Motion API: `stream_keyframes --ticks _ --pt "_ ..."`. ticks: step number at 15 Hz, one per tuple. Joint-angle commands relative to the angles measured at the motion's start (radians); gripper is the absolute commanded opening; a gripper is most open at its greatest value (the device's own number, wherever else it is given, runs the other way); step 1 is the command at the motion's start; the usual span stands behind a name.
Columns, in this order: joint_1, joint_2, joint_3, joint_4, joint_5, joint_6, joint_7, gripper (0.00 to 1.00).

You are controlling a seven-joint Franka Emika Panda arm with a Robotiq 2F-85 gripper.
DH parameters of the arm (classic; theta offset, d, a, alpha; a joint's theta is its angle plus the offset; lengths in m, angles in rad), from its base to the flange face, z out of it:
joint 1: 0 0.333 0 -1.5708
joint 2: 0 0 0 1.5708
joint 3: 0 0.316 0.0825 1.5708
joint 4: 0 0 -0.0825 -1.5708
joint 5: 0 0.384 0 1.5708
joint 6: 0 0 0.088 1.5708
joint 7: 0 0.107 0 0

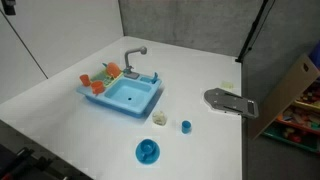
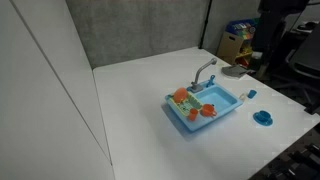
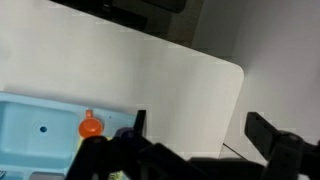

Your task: Put the orange mug in the blue mug

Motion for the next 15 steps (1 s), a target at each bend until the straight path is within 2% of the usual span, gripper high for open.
stream_keyframes --ticks 1,4,11,15 --pt "-0.02 0.0 0.018 0.003 0.003 -0.003 -0.002 1.0" --pt "-0.02 -0.001 0.018 0.003 0.003 -0.003 -0.002 1.0" --pt "-0.04 0.027 0.044 0.027 -0.129 0.04 0.122 1.0" --pt "-0.062 0.033 0.037 0.004 -0.176 0.11 0.18 1.0"
